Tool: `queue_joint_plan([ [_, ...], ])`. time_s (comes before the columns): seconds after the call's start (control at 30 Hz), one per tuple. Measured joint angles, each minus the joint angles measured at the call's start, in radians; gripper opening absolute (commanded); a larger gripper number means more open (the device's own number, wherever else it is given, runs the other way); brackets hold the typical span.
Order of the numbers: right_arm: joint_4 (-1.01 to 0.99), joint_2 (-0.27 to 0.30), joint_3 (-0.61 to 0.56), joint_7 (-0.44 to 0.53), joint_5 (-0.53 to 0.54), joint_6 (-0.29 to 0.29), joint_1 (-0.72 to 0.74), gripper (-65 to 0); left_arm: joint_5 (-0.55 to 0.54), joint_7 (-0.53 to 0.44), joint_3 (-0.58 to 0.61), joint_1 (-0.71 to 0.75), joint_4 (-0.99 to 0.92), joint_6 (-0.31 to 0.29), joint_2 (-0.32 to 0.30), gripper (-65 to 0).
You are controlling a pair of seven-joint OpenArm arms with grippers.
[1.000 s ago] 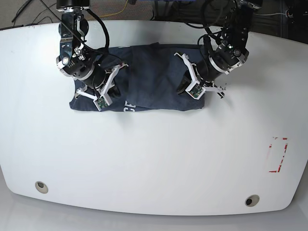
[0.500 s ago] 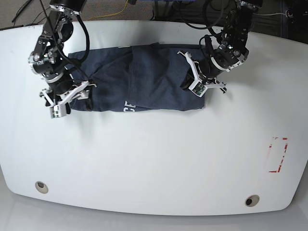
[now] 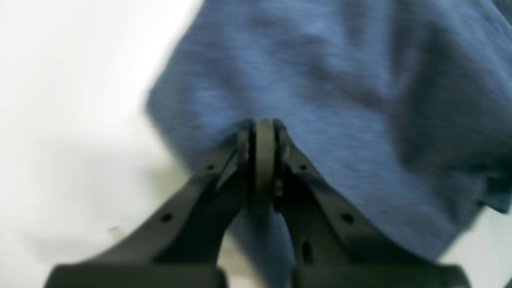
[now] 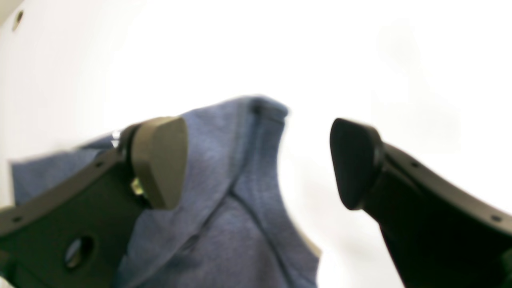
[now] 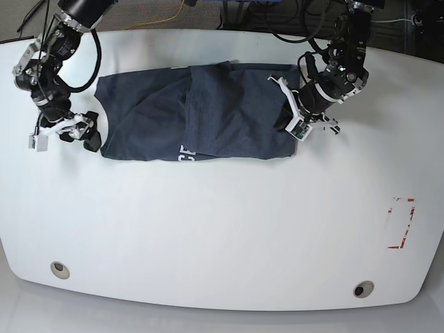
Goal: Layout the t-shirt on the table in an organized manner, then fold the t-shirt properly
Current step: 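Release the right gripper and regrasp the shirt's opposite end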
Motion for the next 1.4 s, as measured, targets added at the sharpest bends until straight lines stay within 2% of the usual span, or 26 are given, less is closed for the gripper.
queue_joint_plan([
  [0.2, -0.127, 0.041, -0.002, -0.004, 0.081, 0.014, -0.005, -11.8, 0.0, 0.001, -0.016, 0.004, 0.0, 0.0, -0.003, -65.0],
  [0.33, -0.176, 0.052, -0.003, -0.002, 0.081, 0.016, -0.005, -12.0, -0.001, 0.0, -0.039, 0.019, 0.002, -0.003, 0.0, -65.0],
  [0.47, -0.216, 0.057, -0.018, -0.002, 0.081, 0.05, -0.006, -12.0, 0.0, 0.001, -0.074, 0.043, 0.002, 0.0, -0.002, -65.0],
  [0.9, -0.235, 0.054, -0.101, 0.008, 0.1, 0.06, -0.031, -12.0, -0.001, 0.004, -0.08, 0.056, 0.002, 0.0, -0.002, -65.0],
  [1.27, -0.227, 0.019, -0.12, 0.026, 0.118, 0.068, -0.039, -12.0, -0.001, 0.004, -0.08, 0.056, 0.002, 0.0, -0.002, -65.0],
  [1.4, -0.199, 0.014, -0.184, 0.031, 0.116, 0.067, -0.044, -12.0, 0.0, 0.005, -0.082, 0.056, 0.001, 0.0, -0.003, -65.0],
])
